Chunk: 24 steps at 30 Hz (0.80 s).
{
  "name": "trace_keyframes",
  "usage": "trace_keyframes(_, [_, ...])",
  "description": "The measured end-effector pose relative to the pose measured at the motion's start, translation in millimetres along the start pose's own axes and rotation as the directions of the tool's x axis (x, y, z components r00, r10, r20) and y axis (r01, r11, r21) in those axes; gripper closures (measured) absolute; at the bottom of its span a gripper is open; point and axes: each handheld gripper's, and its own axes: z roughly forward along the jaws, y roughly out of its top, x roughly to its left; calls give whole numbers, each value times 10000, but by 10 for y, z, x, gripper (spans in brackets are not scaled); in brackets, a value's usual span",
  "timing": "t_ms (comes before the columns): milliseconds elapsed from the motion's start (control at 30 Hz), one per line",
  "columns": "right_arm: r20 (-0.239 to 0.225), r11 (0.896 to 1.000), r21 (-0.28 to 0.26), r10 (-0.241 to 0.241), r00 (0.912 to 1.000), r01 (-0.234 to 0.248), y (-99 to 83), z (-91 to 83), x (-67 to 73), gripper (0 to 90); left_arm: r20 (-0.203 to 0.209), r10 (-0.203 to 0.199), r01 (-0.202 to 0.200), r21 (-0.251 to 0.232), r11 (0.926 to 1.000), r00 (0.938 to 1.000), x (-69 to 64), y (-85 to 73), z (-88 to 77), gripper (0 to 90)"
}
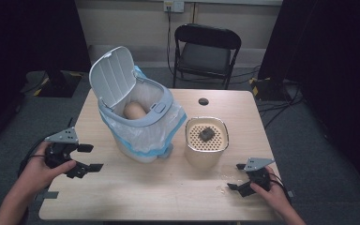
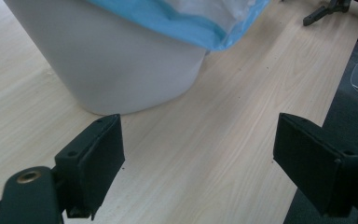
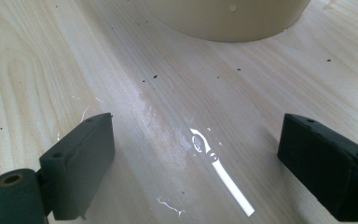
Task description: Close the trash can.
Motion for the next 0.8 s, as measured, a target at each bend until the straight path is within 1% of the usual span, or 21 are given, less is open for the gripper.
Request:
trace_keyframes(133, [0, 10000, 3, 10, 10000, -10, 0, 0, 0, 103, 9, -35, 35, 63, 10000, 10000, 13, 89, -59, 157])
trace_keyframes(167, [2, 10000, 3, 13, 10000, -13, 0, 0, 1, 103, 94, -43, 42, 69, 10000, 9999, 18, 107, -64, 157])
trace_keyframes(200, [0, 10000, 4, 11, 10000, -11, 0, 0, 0, 103, 40, 30, -31, 166, 9999, 10000, 23, 134, -79, 158])
trace_keyframes(300, [1, 10000, 4, 12, 10000, -12, 0, 0, 0, 103, 45, -27, 26, 119, 9999, 10000, 37, 197, -119, 158])
trace_keyframes(333, [-3, 10000, 4, 12, 10000, -12, 0, 0, 0, 103, -18, -25, 26, 113, 9999, 10000, 44, 220, -136, 158])
trace_keyframes(433, [10, 10000, -3, 26, 10000, -26, 0, 1, 1, 103, -25, 10, -10, 115, 9999, 10000, 67, 286, -173, 158])
trace_keyframes(533, [11, 10000, -7, 26, 10000, -26, 0, 1, 1, 103, -28, -11, 11, 246, 9997, 10000, 91, 363, -204, 158])
trace_keyframes(567, [12, 10000, -3, 30, 10000, -30, 0, 1, 1, 103, -69, 51, -49, 262, 9996, 10000, 99, 388, -217, 158])
trace_keyframes(633, [9, 10000, -13, 20, 10000, -20, 0, 1, 0, 103, -87, -14, 15, 150, 9999, 10000, 113, 439, -245, 158])
trace_keyframes(667, [9, 10000, -13, 19, 10000, -19, 0, 2, 0, 103, -142, 95, -94, 98, 9999, 9999, 127, 467, -260, 158])
trace_keyframes(700, [10, 10000, -14, 19, 10000, -19, 0, 2, 0, 103, -166, 27, -26, 50, 10000, 9999, 131, 493, -273, 158])
trace_keyframes(733, [9, 10000, -16, 18, 10000, -18, 0, 2, 0, 103, -144, 42, -41, 13, 10000, 9999, 144, 518, -283, 157])
trace_keyframes(767, [11, 10000, -14, 15, 10000, -15, 0, 2, 0, 103, -223, 32, -31, 79, 10000, 9997, 147, 544, -294, 157])
trace_keyframes(800, [10, 10000, -13, 25, 10000, -25, 0, 2, 0, 103, -176, 46, -46, 24, 10000, 9998, 157, 565, -299, 158])
